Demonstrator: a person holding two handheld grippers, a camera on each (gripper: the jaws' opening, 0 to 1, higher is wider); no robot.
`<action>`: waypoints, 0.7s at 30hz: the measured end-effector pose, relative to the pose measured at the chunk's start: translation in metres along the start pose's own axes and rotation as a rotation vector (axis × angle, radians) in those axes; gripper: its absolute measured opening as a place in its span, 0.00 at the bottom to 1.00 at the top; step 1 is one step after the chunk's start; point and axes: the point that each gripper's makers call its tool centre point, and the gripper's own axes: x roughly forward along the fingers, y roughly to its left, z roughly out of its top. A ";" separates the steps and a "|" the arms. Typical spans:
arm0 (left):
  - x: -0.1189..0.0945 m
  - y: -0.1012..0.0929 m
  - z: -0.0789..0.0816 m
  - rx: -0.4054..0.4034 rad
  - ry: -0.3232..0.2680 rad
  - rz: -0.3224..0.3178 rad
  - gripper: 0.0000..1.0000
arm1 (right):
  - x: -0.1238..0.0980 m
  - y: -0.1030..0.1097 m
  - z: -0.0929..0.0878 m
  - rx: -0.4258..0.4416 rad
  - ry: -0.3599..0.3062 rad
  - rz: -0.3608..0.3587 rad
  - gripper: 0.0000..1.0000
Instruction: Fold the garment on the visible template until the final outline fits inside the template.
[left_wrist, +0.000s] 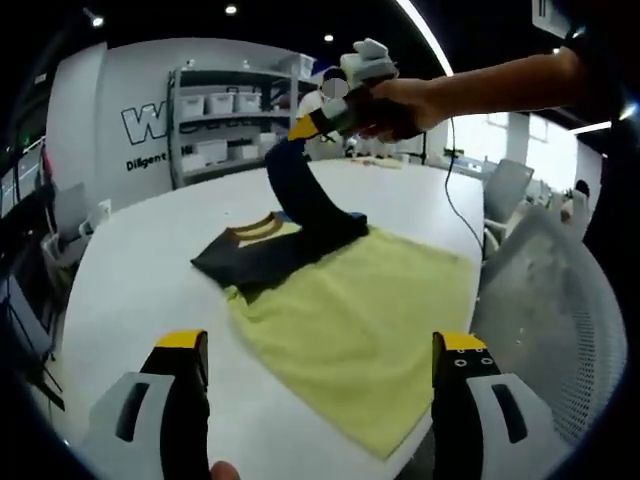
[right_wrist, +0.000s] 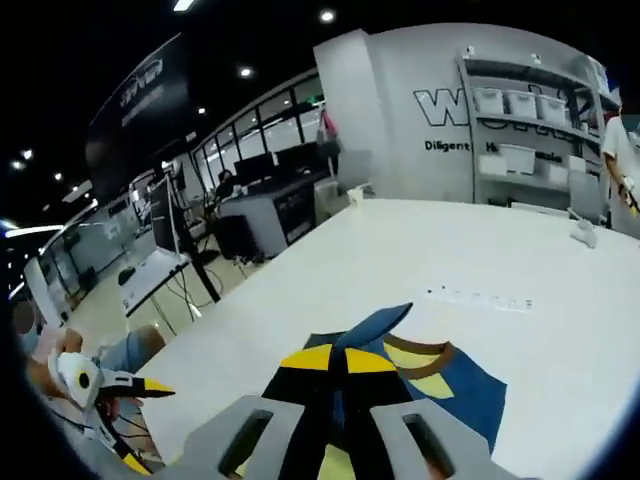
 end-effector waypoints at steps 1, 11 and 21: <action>0.000 0.000 -0.001 0.001 0.002 0.000 0.88 | 0.002 0.001 -0.002 -0.004 0.005 -0.001 0.00; -0.008 0.012 0.000 -0.025 -0.007 0.027 0.88 | 0.030 0.008 -0.016 0.011 0.040 -0.009 0.00; -0.012 0.022 -0.006 -0.037 0.012 0.040 0.88 | 0.044 0.009 -0.028 0.041 0.069 0.011 0.00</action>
